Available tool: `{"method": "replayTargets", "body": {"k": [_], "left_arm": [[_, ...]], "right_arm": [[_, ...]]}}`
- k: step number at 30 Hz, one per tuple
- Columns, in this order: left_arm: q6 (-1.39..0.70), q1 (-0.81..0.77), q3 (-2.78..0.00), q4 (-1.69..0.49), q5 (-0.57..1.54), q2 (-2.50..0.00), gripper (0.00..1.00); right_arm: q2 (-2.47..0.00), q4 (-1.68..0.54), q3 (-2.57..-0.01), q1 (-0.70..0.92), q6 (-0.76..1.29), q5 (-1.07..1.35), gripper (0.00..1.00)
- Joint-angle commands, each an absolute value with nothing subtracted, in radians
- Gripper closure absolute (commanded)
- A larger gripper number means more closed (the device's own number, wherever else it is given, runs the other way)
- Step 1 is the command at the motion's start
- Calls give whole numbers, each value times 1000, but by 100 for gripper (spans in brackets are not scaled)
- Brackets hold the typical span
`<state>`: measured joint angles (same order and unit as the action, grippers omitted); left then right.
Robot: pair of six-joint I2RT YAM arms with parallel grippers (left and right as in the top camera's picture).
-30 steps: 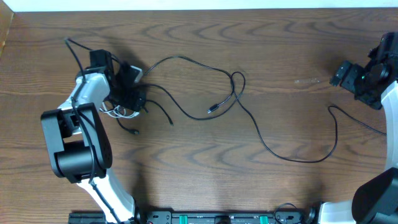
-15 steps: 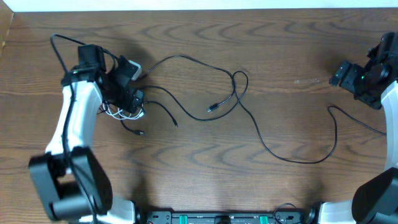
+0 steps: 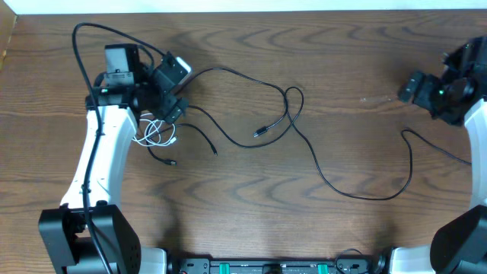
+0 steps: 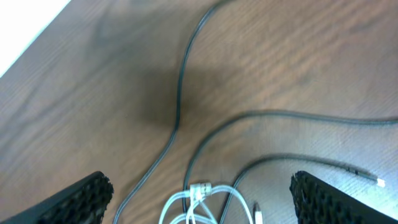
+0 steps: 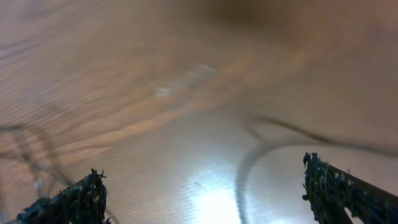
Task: Untangle cables
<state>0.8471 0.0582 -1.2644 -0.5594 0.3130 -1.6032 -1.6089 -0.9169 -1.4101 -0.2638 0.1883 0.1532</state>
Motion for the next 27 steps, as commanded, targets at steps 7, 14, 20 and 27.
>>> {"method": "replayTargets", "body": {"k": [7, 14, 20, 27], "left_arm": [[607, 49, -1261, -586, 329, -1614, 8], [608, 49, -1261, -627, 328, -1614, 8], [608, 49, -1261, -627, 329, -1614, 8], [608, 49, -1261, -624, 329, -1614, 8]], "right_arm": [[-1598, -632, -1421, -9, -104, 360, 1], [-1677, -633, -1421, 103, 218, 96, 1], [-1809, -685, -1421, 98, 258, 97, 1], [-1945, -689, -1421, 138, 175, 339, 1]]}}
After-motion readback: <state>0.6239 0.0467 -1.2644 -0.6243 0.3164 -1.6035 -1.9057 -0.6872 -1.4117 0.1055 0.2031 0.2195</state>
